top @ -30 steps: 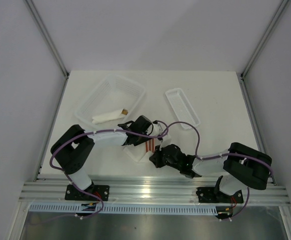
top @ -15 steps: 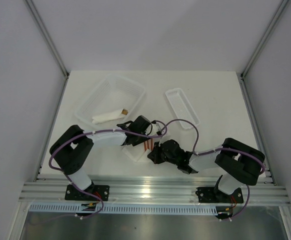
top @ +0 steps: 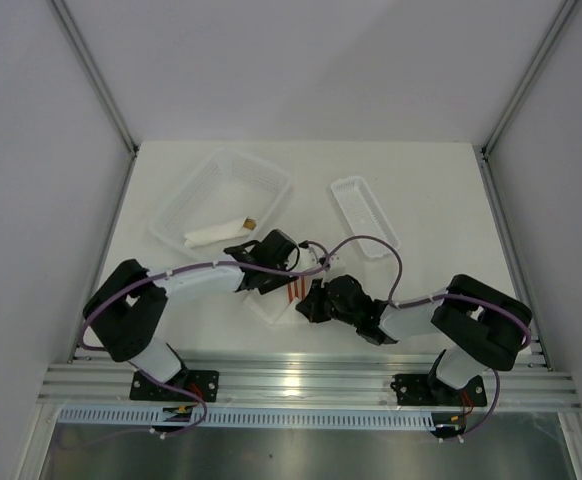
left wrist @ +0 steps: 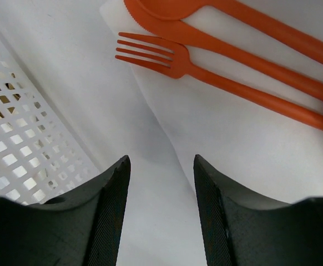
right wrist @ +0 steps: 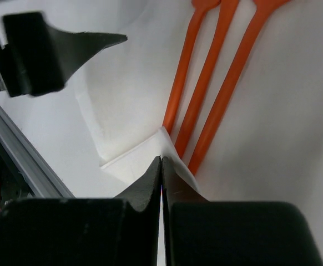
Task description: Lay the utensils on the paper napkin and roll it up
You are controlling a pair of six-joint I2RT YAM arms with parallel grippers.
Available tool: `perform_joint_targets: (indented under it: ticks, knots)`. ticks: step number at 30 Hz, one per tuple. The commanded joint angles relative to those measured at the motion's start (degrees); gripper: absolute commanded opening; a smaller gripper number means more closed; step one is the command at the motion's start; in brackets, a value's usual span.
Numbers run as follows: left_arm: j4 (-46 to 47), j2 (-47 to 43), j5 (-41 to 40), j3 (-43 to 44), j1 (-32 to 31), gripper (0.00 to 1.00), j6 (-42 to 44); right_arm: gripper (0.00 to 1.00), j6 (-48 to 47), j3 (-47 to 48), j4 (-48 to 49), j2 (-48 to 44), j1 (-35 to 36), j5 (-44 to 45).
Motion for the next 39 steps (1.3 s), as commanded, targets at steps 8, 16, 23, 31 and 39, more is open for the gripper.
perform_joint_targets:
  ticks: [8,16,23,31,39]
  knots:
    - [-5.59,-13.9,18.59,-0.22,-0.52,0.52,-1.63,0.0,2.27,1.03,1.12,1.61,-1.88,-4.33]
    - [2.13,-18.02,15.35,-8.73,-0.52,0.45,-5.23,0.0,4.12,0.06,4.81,4.07,-1.79,-5.49]
    - [-0.56,-26.55,16.4,-11.21,-0.61,0.49,-3.57,0.0,2.36,-0.29,1.74,1.27,-1.62,-1.98]
    - [-14.9,-31.47,16.3,-7.69,-0.61,0.46,10.22,0.0,1.57,-1.08,0.5,-2.17,-1.09,-1.18]
    - [-7.63,-37.71,29.73,-14.98,-5.78,0.39,24.73,0.0,1.57,-0.82,2.62,-1.64,-1.18,-2.41]
